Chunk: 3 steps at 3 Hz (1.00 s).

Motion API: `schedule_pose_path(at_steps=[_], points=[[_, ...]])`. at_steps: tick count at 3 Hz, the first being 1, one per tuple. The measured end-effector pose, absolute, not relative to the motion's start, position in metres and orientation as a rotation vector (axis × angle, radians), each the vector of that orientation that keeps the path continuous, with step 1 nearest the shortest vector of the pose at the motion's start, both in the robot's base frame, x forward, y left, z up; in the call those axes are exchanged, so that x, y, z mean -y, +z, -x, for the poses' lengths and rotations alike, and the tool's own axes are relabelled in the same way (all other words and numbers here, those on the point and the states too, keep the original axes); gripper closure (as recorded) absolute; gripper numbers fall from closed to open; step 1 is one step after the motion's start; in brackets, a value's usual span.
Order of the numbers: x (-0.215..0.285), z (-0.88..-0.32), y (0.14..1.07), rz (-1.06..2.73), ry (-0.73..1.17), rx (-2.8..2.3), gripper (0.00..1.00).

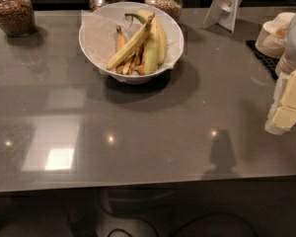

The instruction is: Pick banana from white bowl

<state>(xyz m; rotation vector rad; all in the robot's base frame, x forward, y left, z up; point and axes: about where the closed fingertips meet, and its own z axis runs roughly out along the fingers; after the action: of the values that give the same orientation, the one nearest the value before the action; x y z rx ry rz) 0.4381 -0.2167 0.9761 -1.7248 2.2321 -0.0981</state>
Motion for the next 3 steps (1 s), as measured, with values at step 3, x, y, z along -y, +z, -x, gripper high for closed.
schedule_pose_path(at_steps=[3], points=[[0.16, -0.493, 1.002, 1.675, 0.003, -2.003, 0.0]])
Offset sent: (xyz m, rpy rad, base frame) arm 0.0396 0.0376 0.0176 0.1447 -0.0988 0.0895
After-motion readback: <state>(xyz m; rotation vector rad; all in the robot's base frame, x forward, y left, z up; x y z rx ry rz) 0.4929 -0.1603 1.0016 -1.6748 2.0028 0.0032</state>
